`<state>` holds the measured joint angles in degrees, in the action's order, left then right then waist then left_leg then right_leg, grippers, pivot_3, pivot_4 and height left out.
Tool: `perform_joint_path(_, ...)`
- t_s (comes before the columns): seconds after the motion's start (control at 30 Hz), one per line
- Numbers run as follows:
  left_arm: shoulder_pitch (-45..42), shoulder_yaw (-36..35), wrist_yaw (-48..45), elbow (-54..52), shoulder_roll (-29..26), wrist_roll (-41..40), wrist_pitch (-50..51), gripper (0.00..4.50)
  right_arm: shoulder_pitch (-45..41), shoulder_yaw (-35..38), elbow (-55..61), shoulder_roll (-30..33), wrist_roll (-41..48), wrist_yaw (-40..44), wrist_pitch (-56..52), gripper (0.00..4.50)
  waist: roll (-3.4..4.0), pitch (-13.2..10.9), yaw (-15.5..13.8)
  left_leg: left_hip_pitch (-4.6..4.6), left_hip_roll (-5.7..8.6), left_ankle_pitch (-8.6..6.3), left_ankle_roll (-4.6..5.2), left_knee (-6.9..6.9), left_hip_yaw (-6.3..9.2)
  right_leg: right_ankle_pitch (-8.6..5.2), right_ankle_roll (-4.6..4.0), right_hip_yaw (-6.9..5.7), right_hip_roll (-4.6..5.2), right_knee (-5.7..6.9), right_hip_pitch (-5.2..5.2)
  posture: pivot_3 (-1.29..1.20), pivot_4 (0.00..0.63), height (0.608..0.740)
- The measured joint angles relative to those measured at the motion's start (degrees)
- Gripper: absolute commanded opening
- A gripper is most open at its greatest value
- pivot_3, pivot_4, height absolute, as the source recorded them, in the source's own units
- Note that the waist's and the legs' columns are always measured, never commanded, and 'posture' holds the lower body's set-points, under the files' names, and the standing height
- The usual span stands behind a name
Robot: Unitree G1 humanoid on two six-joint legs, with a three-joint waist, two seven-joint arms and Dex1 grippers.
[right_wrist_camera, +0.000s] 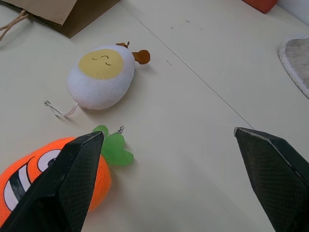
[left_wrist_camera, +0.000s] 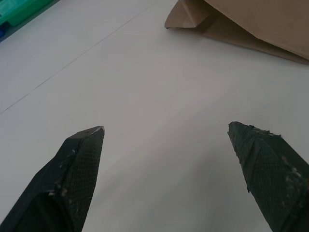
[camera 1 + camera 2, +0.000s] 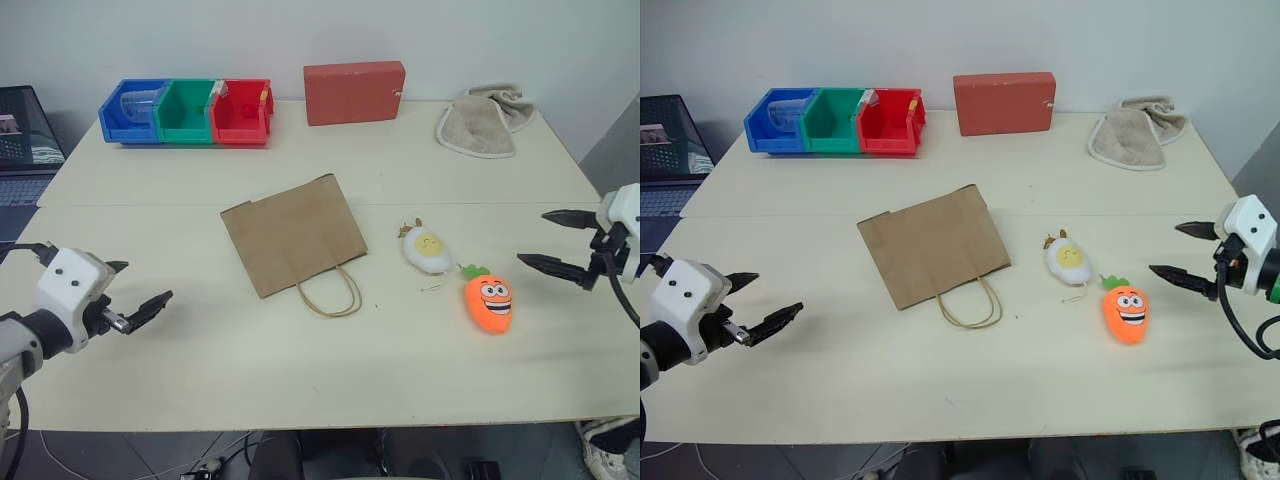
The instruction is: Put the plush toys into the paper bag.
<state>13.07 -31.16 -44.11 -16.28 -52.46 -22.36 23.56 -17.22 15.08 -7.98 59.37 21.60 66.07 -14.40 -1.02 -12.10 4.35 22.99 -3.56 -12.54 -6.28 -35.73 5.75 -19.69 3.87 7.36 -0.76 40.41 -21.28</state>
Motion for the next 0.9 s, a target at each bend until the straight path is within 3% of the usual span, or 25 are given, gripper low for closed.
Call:
perform_joint_path(0.5, -2.37, -2.48, -2.66, 1.26, 1.76, -2.91, -0.48, 4.35, 1.47, 0.28, 7.83, -2.23, 0.25, -4.33, -3.16, 4.5, 0.0, 0.0, -0.07, 0.03, -0.01, -0.01, -0.01, 0.01, -0.01, 0.01, 0.0, 0.01, 0.0, -0.04, -0.01, 0.0, 0.15, 0.74)
perform_joint_path(0.73, 0.32, -3.01, -3.26, 1.24, 4.04, -1.72, -2.96, 4.35, 4.06, 1.79, 8.22, -2.34, 1.1, -5.19, -4.09, 4.5, -0.01, -0.01, -0.06, 0.02, -0.02, -0.03, -0.01, -0.01, 0.0, 0.01, -0.01, -0.01, 0.0, -0.05, 0.0, 0.0, 0.15, 0.74)
perform_joint_path(0.9, -2.67, -2.27, -3.84, 3.45, 3.9, -0.86, -4.5, 4.35, 3.11, 1.52, 8.41, -3.43, 1.19, -5.73, -3.87, 4.5, -0.02, 0.0, -0.14, 0.01, -0.03, -0.02, -0.01, -0.06, -0.03, 0.01, 0.0, 0.0, -0.01, -0.05, 0.02, 0.0, 0.15, 0.74)
